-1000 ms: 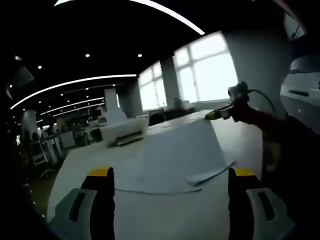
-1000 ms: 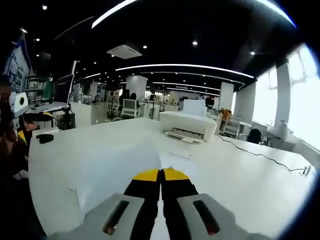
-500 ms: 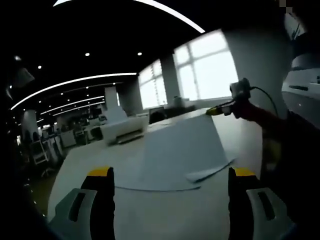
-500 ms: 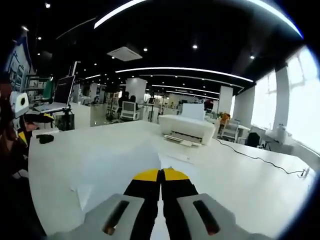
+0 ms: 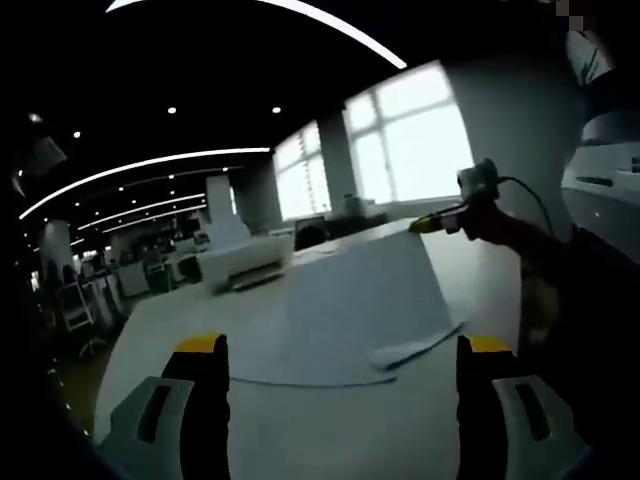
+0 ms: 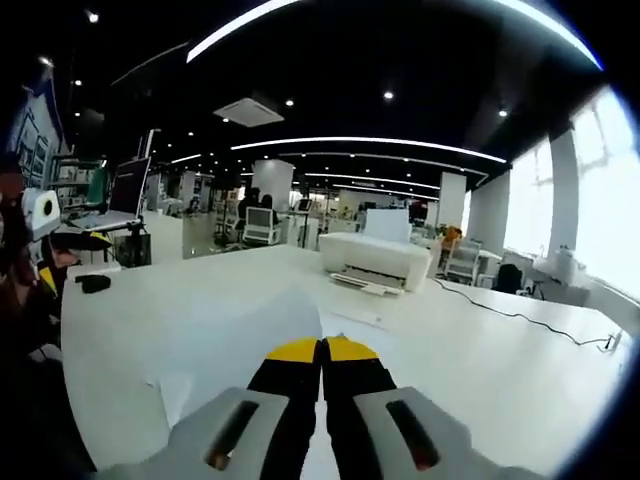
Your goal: Organize the stack of printing papers by aligning and flattening the scattered papers on the table
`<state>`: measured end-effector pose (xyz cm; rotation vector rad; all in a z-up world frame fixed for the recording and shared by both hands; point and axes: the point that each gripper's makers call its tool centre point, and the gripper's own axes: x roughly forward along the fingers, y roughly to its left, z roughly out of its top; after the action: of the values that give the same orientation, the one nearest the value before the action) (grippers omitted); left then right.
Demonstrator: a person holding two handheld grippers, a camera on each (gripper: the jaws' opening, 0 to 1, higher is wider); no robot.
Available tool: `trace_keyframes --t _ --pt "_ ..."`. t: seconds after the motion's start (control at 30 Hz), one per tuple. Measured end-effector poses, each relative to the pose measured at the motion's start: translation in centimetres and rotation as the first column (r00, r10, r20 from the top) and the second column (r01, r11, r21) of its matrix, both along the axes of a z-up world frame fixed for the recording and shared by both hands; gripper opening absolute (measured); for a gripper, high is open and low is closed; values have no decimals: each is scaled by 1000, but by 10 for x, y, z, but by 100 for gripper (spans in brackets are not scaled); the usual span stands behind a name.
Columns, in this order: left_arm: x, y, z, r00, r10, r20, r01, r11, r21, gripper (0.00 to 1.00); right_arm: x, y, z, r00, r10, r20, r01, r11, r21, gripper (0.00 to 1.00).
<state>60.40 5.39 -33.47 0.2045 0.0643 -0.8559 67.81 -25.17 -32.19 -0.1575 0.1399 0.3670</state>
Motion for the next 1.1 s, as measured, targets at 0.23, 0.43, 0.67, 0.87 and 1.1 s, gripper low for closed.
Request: trace_keyframes --t 0.23,0.43,0.67,0.87,1.1 --pt "1 -1 4 1000 -3 10 3 999 -34 97 -4 2 8 1000 -2 17 2 1000 -22 0" --pt "2 2 -1 1000 8 -7 -8 999 -31 97 -4 1 9 1000 -5 19 6 1000 -24 0" --pt "8 10 -4 999 22 -26 -23 997 -67 97 -1 5 9 1000 -7 15 8 999 -38 0" --pt "11 16 -3 999 34 -30 -37 996 -87 97 0 9 14 1000 -8 24 10 998 -65 0" --pt "12 20 -7 998 50 -30 -52 996 -68 97 -3 13 36 999 11 49 -6 995 -103 0"
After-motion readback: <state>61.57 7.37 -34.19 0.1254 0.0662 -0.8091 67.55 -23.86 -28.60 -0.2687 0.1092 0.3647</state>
